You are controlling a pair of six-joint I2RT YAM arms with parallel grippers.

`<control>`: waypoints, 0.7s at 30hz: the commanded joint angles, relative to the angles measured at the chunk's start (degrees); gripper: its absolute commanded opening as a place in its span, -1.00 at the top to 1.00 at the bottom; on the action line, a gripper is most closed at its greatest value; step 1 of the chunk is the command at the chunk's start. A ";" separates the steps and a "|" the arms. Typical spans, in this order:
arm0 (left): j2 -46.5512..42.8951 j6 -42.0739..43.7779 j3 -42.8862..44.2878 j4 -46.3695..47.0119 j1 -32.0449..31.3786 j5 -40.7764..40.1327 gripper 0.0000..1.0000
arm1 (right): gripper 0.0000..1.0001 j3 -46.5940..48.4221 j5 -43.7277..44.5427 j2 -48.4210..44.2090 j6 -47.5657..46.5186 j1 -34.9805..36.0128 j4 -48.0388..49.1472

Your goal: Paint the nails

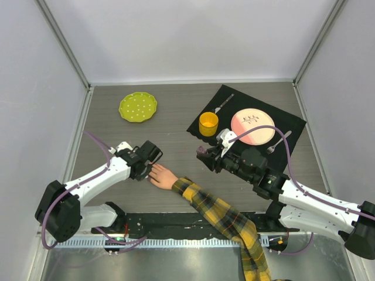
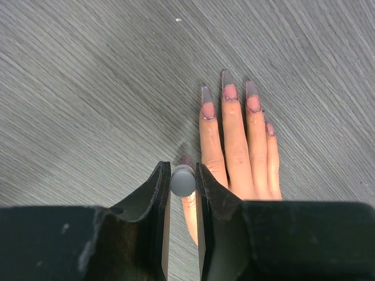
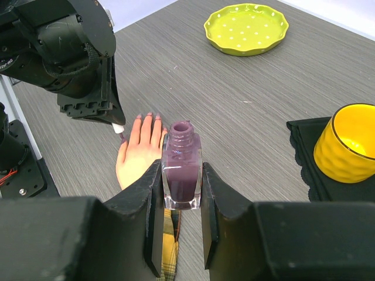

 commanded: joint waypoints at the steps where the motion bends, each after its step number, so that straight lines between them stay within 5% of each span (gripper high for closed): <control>1: 0.16 -0.66 0.39 1.35 0.26 -1.78 1.00 | 0.98 0.71 -0.38 -0.13 0.65 -0.25 3.37; 21: 1.30 0.22 2.76 1.35 0.34 -4.24 1.00 | 0.98 1.06 -0.47 -0.13 0.57 -0.25 2.93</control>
